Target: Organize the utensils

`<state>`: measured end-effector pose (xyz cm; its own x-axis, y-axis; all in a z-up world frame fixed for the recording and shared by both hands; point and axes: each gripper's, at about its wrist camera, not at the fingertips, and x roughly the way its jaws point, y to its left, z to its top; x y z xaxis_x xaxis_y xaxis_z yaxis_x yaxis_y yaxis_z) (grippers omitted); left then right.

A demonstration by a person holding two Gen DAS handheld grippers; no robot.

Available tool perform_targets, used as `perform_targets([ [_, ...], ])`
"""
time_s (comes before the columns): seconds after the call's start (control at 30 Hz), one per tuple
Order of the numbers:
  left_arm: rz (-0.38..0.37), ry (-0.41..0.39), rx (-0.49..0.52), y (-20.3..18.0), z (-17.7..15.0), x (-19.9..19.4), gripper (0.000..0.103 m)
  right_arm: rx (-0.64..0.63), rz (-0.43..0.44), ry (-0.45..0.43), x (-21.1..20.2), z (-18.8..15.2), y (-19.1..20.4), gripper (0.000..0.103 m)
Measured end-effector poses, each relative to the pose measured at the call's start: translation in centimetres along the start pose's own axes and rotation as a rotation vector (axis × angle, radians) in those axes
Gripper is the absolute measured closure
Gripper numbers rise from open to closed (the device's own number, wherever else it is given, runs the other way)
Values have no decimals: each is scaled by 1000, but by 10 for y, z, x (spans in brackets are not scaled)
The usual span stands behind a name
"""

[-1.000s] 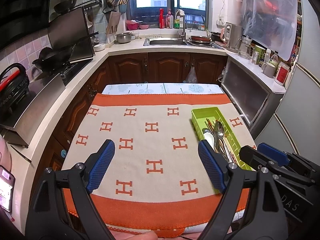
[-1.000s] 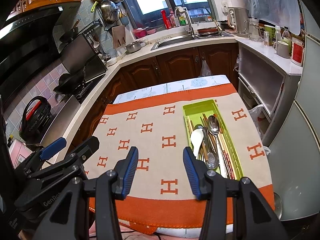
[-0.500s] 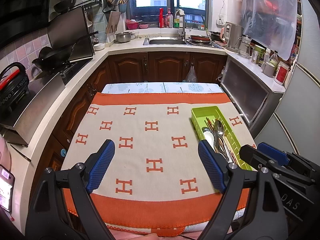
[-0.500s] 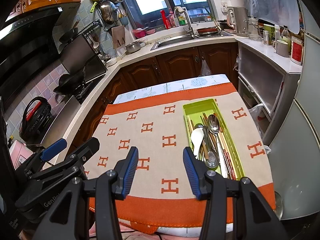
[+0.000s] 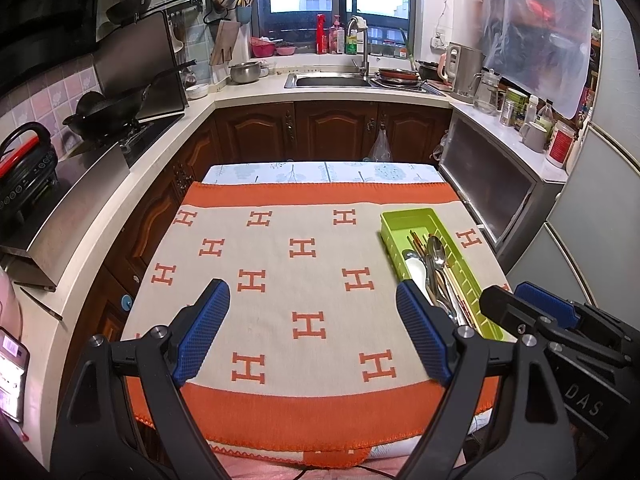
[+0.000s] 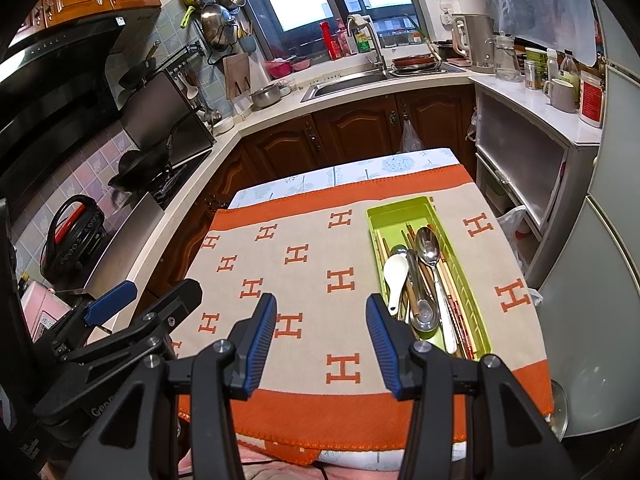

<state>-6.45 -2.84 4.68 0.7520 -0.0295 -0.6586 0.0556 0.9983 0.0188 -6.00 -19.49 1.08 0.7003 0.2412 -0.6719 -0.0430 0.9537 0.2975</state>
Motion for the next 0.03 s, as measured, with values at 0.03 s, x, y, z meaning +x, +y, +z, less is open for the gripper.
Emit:
perform_targets([
  [0.03, 1, 1, 0, 0, 0, 0, 19, 0, 0, 1, 0, 0, 0, 56],
])
